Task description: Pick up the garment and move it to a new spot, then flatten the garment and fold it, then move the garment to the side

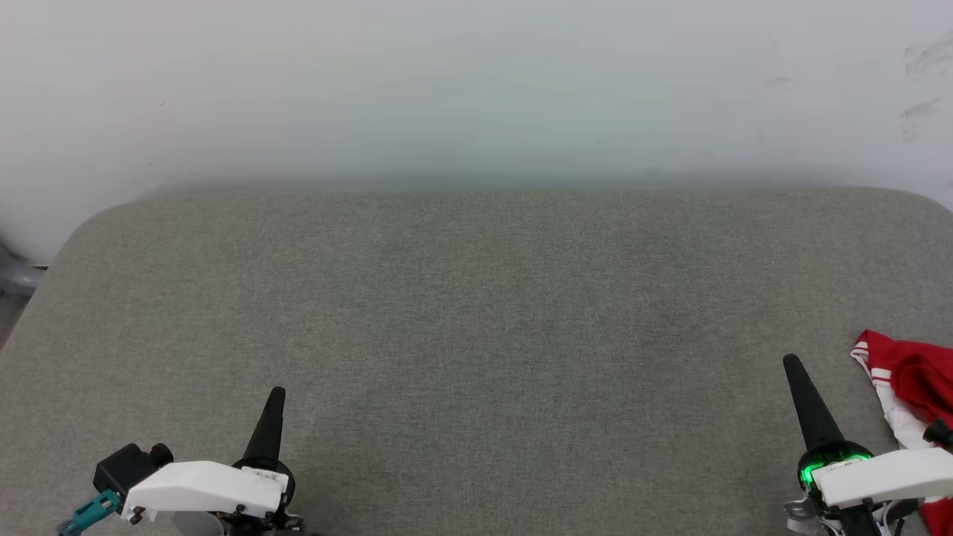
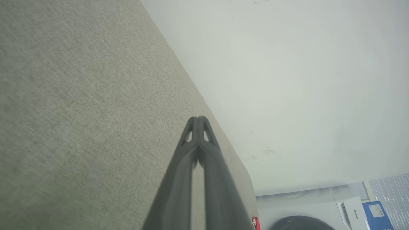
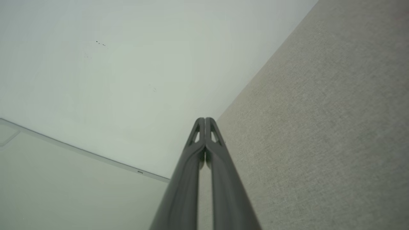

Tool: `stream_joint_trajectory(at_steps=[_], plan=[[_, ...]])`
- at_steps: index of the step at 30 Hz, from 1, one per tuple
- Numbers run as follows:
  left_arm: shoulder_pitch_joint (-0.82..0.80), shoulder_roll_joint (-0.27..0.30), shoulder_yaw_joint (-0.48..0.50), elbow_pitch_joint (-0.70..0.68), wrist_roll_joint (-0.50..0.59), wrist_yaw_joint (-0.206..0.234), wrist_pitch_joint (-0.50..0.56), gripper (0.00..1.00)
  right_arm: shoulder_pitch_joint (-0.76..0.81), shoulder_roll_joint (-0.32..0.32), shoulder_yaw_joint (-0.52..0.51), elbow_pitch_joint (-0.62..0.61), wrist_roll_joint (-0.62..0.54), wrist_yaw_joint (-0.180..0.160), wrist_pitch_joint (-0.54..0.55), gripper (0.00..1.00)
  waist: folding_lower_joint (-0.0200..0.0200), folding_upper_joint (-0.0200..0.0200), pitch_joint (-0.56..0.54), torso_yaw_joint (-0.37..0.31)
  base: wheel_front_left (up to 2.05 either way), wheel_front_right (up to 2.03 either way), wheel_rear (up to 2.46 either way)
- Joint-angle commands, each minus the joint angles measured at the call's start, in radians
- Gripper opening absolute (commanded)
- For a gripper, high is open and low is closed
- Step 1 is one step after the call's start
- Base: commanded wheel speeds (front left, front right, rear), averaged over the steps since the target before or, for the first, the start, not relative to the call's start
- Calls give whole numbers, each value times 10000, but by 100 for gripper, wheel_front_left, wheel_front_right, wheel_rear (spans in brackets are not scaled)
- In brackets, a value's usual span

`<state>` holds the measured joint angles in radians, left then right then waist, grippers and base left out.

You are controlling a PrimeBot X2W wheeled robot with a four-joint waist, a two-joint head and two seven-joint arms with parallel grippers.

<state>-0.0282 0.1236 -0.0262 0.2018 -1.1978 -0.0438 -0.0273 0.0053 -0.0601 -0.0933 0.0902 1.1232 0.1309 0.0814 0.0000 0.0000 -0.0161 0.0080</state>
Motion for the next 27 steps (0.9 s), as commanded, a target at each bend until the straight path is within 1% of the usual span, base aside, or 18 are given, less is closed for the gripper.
stream_joint_trajectory(at_steps=[1,27], plan=[[-263,5,101,-40,-230,-71,83,0,-253,-77,-5,4,290,-1,26,0,0,0,4,-2,0,0,0],[-565,-328,716,201,-2268,-490,712,0,-744,-55,-28,794,2688,-2,123,0,0,0,87,-36,0,0,0]])
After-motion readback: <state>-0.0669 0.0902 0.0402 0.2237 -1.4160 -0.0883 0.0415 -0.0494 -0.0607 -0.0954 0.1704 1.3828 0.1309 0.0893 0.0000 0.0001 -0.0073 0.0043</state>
